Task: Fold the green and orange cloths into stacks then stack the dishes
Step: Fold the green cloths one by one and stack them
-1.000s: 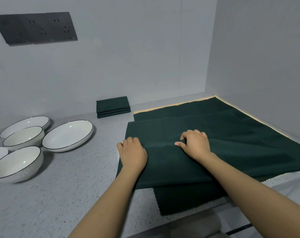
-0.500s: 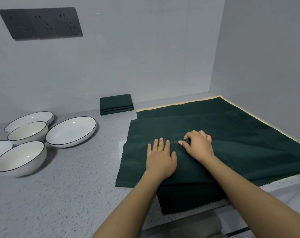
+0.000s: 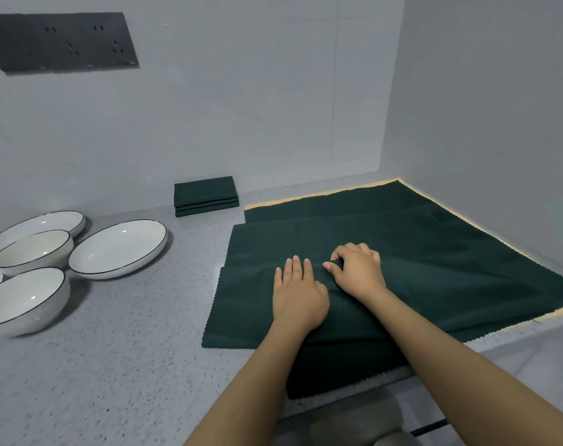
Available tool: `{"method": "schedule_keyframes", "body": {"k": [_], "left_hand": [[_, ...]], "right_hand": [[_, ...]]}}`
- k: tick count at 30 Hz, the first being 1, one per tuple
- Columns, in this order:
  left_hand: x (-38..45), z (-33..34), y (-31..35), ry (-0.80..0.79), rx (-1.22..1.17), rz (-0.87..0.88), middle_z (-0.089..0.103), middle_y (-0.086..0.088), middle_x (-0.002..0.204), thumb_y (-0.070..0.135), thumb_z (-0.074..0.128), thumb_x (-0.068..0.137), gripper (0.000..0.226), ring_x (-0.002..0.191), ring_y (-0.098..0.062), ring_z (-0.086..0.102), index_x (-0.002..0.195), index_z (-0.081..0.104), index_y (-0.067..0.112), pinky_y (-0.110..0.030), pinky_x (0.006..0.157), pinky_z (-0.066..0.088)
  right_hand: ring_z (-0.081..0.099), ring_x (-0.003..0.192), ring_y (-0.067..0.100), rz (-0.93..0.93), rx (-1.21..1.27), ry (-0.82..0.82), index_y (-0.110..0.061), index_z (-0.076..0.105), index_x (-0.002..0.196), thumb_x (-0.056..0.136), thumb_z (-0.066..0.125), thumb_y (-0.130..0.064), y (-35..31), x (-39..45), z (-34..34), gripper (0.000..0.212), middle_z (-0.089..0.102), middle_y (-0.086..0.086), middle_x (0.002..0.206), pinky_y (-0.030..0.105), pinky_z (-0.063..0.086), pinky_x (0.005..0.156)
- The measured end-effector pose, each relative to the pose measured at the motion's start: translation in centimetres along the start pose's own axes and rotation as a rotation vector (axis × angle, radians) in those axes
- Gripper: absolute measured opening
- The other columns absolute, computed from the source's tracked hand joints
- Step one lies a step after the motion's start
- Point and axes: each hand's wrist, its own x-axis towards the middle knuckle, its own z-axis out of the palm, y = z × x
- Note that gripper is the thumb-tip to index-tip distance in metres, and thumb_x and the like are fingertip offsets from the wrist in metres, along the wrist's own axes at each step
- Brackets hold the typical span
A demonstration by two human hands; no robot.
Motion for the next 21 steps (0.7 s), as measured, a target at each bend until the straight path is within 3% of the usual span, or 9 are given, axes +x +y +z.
{"method": "schedule_keyframes", "body": {"k": [6, 10, 15, 21], "left_hand": [[0.1, 0.1, -0.4, -0.047, 0.093, -0.008, -0.008, -0.007, 0.16, 0.055, 0.01, 0.098, 0.064, 0.147, -0.019, -0.01, 0.153, -0.002, 0.025, -0.039, 0.119, -0.007], [0.1, 0.3, -0.6, -0.046, 0.144, -0.009, -0.008, -0.008, 0.16, 0.059, 0.009, 0.096, 0.064, 0.147, -0.021, -0.01, 0.152, -0.005, 0.031, -0.04, 0.119, -0.005], [-0.1, 0.5, -0.6, -0.035, 0.159, 0.0, -0.006, -0.008, 0.16, 0.061, 0.009, 0.095, 0.064, 0.147, -0.021, -0.008, 0.151, -0.004, 0.033, -0.04, 0.12, -0.004], [0.1, 0.6, 0.0, -0.017, 0.155, 0.002, -0.006, -0.007, 0.16, 0.061, 0.009, 0.095, 0.064, 0.147, -0.02, -0.008, 0.152, -0.002, 0.034, -0.039, 0.12, -0.003]], "right_hand": [[0.044, 0.113, 0.018, -0.087, -0.152, -0.01, -0.022, 0.056, 0.103, 0.093, 0.044, -0.05, 0.5, -0.2, -1.0, 0.033, 0.059, -0.006, 0.106, 0.035, 0.019, 0.102], [0.047, 0.104, 0.018, -0.112, -0.129, -0.01, -0.021, 0.051, 0.093, 0.09, 0.049, -0.053, 3.2, -0.1, -2.8, 0.033, 0.054, -0.005, 0.083, 0.035, 0.016, 0.106], [0.047, 0.093, 0.018, -0.061, -0.187, -0.003, -0.021, 0.044, 0.079, 0.09, 0.05, -0.052, 7.7, 0.1, -4.8, 0.033, 0.047, -0.011, 0.068, 0.034, 0.019, 0.097], [0.043, 0.1, 0.019, -0.059, -0.309, 0.022, -0.024, 0.05, 0.078, 0.091, 0.047, -0.053, 11.7, 0.1, -6.7, 0.032, 0.053, -0.01, 0.082, 0.036, 0.019, 0.098]]}}
